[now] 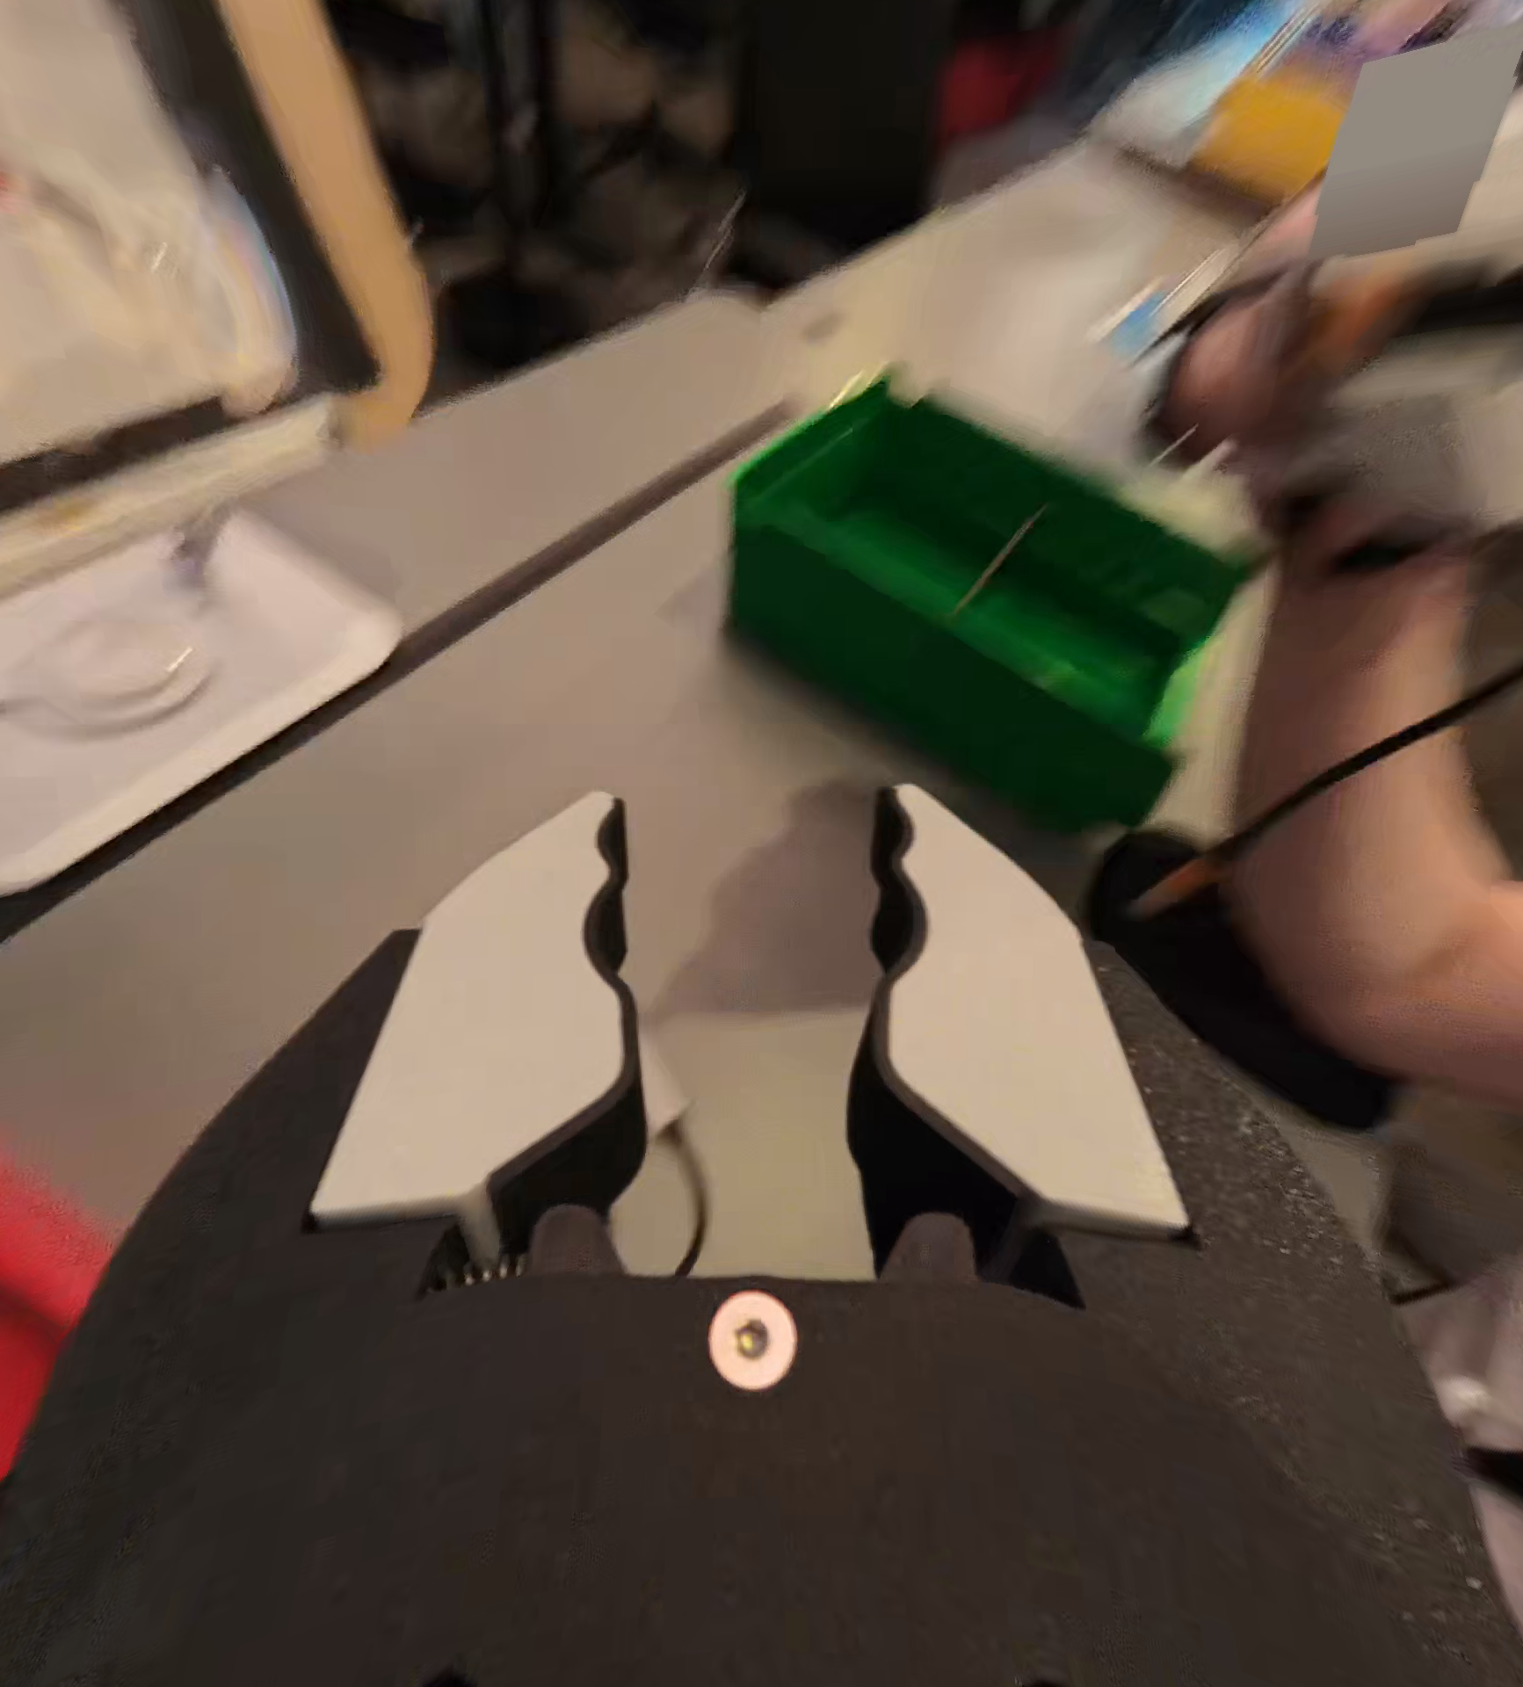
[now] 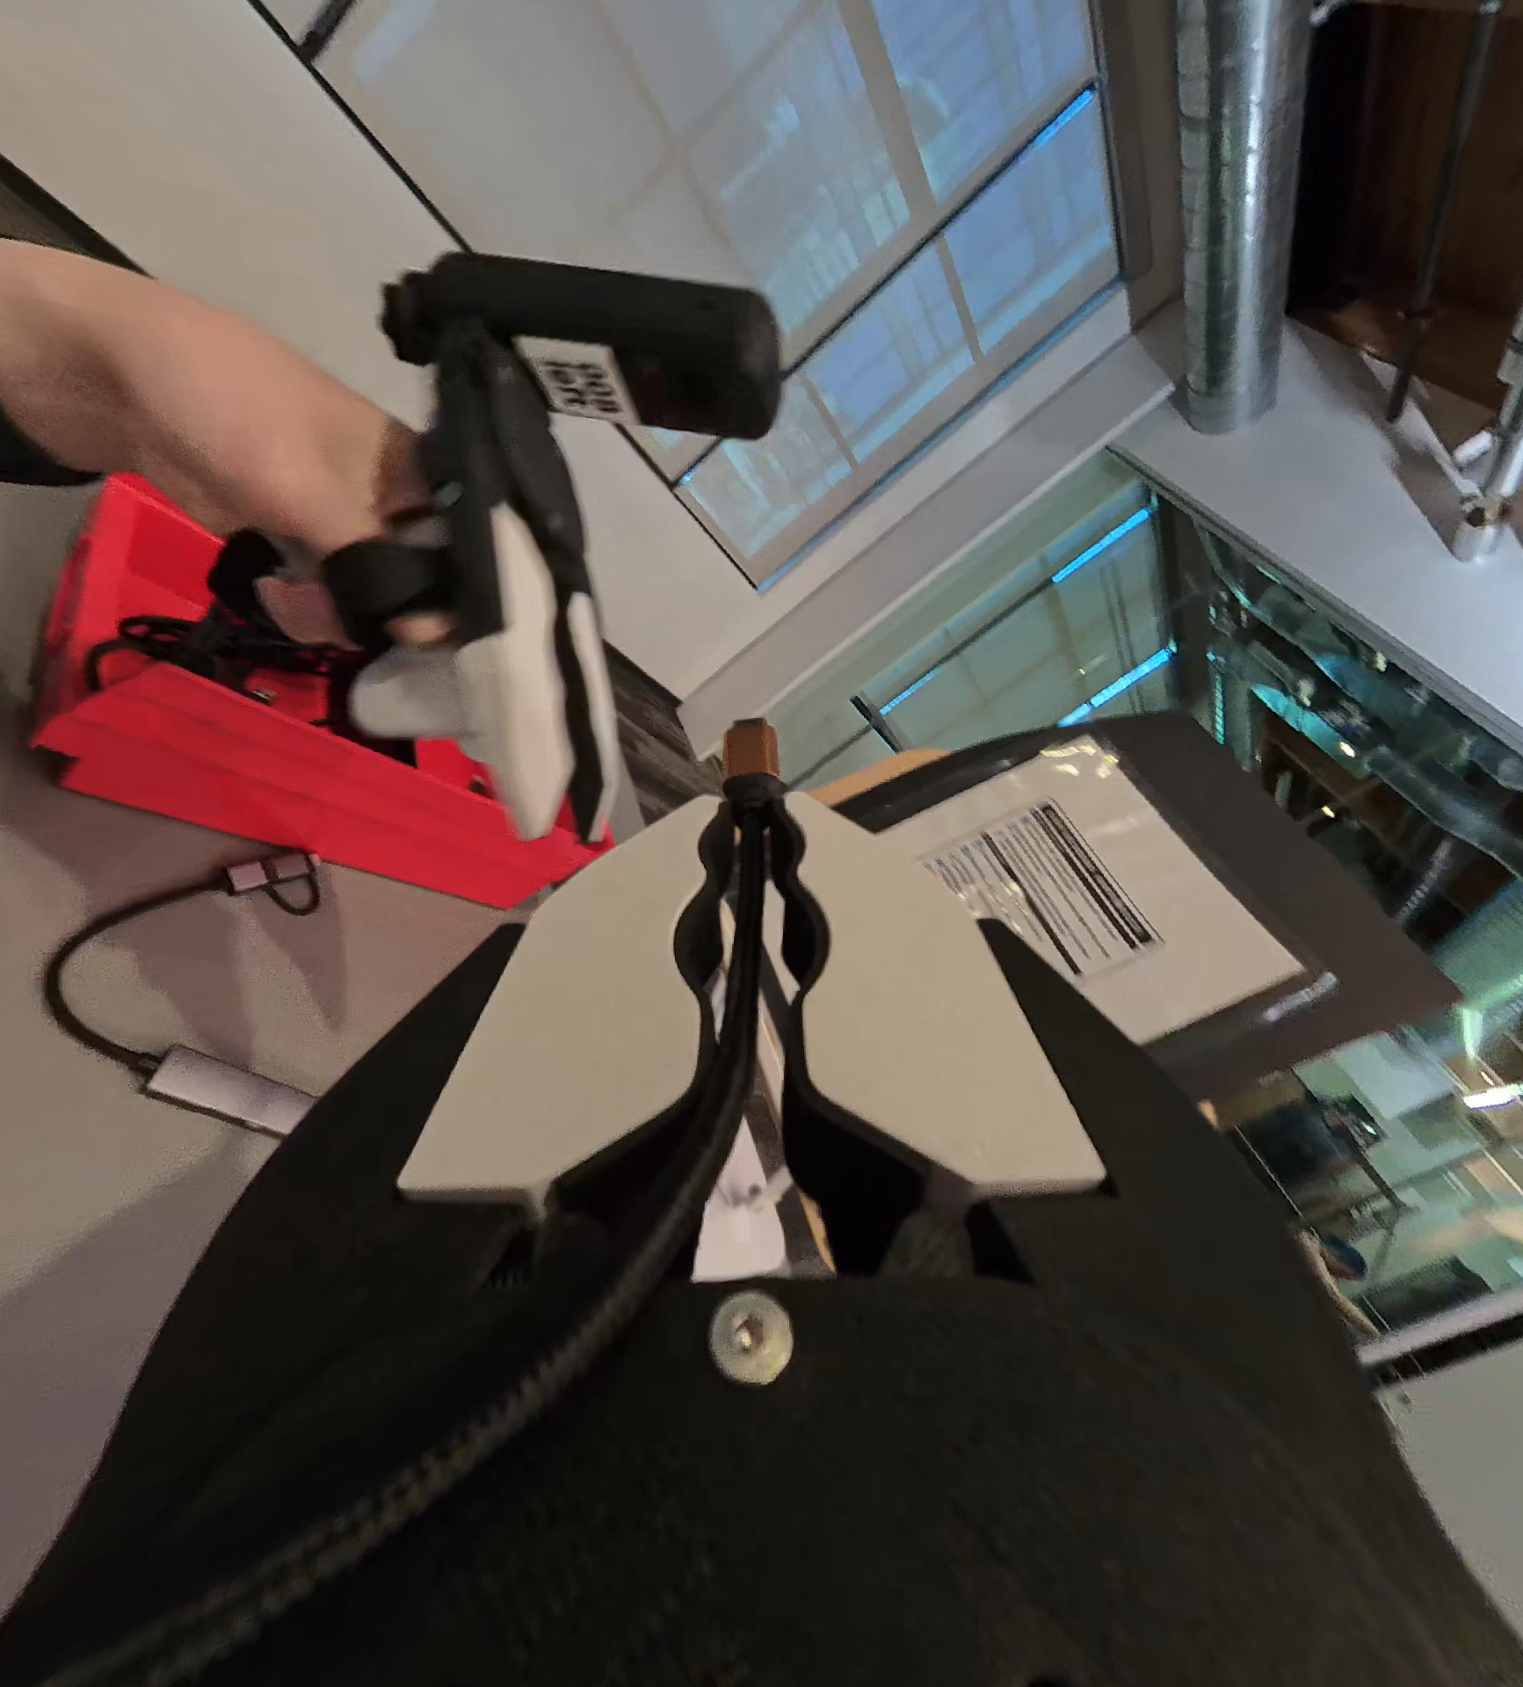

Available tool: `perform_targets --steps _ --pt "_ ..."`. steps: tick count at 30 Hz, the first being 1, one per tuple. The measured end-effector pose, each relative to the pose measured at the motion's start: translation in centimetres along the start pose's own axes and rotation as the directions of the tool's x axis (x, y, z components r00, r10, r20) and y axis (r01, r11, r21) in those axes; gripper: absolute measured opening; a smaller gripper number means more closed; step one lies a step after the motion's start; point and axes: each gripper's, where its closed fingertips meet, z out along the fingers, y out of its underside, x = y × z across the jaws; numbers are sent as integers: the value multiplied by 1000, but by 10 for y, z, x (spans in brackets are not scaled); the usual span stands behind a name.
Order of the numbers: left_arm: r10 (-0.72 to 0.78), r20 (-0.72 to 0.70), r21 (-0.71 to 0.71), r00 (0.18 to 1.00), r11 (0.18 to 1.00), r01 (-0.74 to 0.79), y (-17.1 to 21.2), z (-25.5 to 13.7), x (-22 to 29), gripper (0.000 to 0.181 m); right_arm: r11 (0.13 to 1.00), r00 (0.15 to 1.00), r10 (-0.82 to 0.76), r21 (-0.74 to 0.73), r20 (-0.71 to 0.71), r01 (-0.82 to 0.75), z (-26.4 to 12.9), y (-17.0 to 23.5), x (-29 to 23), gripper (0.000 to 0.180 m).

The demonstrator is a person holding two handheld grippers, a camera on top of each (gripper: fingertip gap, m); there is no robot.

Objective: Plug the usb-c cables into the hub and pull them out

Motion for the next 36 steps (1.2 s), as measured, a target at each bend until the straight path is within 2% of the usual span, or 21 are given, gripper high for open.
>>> perform_targets --steps 2,4,10,13,16,21,23,29,33,36 --pt "57 154 -249 986 968 -17 42 11 -23 50 1000 999 6 -17 -37 -7 -13 3 12 8" --pt "55 210 -446 976 894 46 82 26 -36 51 999 997 -12 -35 -74 10 -24 3 22 8" --pt "48 280 -734 959 655 181 169 55 -62 58 995 985 -73 -74 -154 62 -54 -6 39 8" --pt "75 327 -779 942 585 224 191 61 -73 58 996 980 -77 -54 -182 69 -66 -16 45 8" --pt "95 346 -793 933 562 237 201 66 -80 57 996 978 -86 -37 -192 80 -73 -23 46 8" --pt "79 378 -771 923 579 266 200 69 -81 52 995 976 -94 -49 -198 86 -76 -21 48 8" --pt "86 381 -773 920 576 267 200 69 -81 24 995 976 -92 -53 -198 83 -76 -20 48 8" --pt "103 373 -777 922 578 250 200 69 -80 24 996 977 -85 -57 -195 76 -77 -16 49 8" --pt "143 322 -787 936 590 181 200 70 -80 23 996 977 -80 -51 -197 71 -76 -16 50 8" --pt "63 324 -780 944 582 229 200 70 -78 23 998 976 -54 -27 -211 50 -72 -16 52 8"
